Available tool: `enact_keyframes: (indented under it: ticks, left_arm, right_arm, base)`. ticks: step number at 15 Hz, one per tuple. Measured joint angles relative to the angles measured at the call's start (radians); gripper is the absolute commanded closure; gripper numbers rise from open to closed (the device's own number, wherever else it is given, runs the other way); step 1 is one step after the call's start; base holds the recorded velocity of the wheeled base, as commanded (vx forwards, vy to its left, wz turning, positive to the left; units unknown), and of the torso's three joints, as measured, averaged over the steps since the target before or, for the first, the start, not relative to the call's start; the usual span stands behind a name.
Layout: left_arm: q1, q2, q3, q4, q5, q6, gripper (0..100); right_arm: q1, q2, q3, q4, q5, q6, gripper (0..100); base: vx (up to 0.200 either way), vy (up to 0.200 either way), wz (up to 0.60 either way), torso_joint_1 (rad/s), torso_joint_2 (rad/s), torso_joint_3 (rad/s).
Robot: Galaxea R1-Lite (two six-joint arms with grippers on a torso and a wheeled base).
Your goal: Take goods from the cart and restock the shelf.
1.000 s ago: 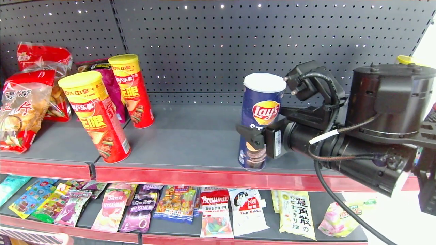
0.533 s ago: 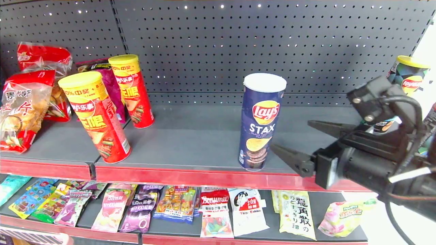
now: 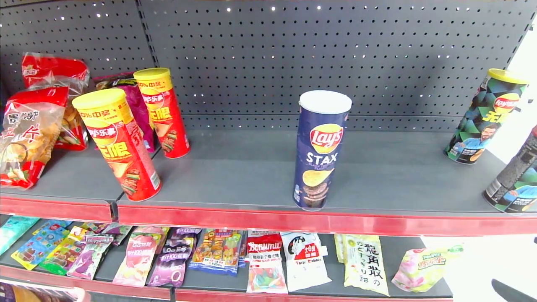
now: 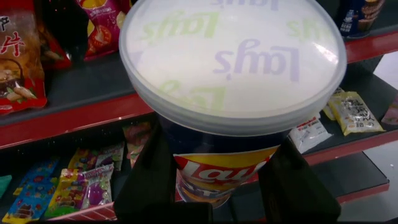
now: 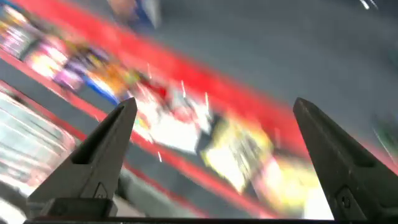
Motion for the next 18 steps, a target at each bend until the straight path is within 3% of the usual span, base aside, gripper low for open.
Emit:
enact_keyframes:
  ticks: [3,6,9,12,15,18]
  left_arm:
    - [-0.001,0.007,-0.005,-0.001,0.000,0.001,100]
    - [-0.001,0.011,-0.009,-0.003,-0.008,0.001,100]
    - [-0.002,0.010,-0.005,-0.010,-0.037,-0.002,100]
    - [-0.001,0.011,-0.005,-0.028,-0.040,-0.006,100]
    - [-0.001,0.012,0.004,-0.046,-0.038,-0.010,100]
    - [-0.001,0.012,0.006,-0.046,-0.041,-0.016,100]
  right_arm:
    - [-0.299,-0.276,-0.057,0.417,0.010,0.015,0]
    - [-0.506,-0.467,-0.015,0.464,0.046,-0.012,0]
    - [-0.569,-0.570,0.074,0.356,0.105,-0.043,0]
    - [-0.572,-0.589,0.151,0.197,0.292,-0.058,0]
    - [-0.572,-0.597,0.297,-0.054,0.286,-0.034,0]
    - [-0.574,-0.604,0.359,-0.095,0.224,-0.050,0]
  base:
    - [0.000,0.000,0.00,0.000,0.00,0.000]
    - [0.000,0.000,0.00,0.000,0.00,0.000]
    - [0.000,0.000,0.00,0.000,0.00,0.000]
    - [0.000,0.000,0.00,0.000,0.00,0.000]
    - [0.000,0.000,0.00,0.000,0.00,0.000]
    - [0.000,0.000,0.00,0.000,0.00,0.000]
